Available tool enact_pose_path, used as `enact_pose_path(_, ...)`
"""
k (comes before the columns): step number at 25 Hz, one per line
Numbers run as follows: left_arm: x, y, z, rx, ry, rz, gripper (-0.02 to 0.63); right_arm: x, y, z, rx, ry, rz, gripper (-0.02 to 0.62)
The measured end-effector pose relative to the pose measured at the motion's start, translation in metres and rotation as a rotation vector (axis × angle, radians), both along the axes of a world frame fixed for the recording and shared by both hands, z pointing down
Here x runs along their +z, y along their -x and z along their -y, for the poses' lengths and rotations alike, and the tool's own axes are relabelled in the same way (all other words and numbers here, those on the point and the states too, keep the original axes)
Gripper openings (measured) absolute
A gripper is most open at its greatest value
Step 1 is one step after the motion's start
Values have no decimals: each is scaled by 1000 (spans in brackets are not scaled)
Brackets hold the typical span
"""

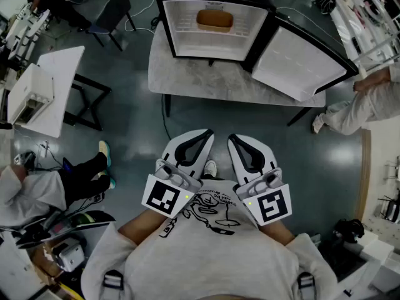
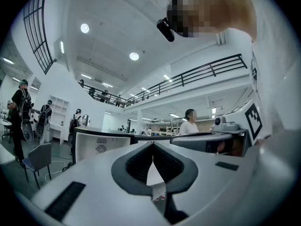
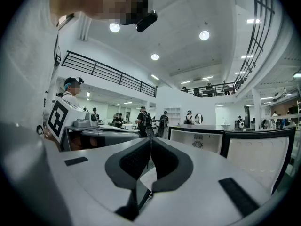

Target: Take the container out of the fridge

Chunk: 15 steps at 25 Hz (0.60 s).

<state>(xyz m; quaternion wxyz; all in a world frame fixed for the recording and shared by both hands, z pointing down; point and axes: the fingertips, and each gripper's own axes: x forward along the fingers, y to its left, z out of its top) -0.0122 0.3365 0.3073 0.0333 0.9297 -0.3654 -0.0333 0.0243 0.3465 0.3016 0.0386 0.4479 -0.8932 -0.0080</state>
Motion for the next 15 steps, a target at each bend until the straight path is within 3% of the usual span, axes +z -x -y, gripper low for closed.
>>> enact_pose_path(15, -5, -14, 15, -5, -2, -12, 15, -6, -15, 15, -17, -18, 42, 32)
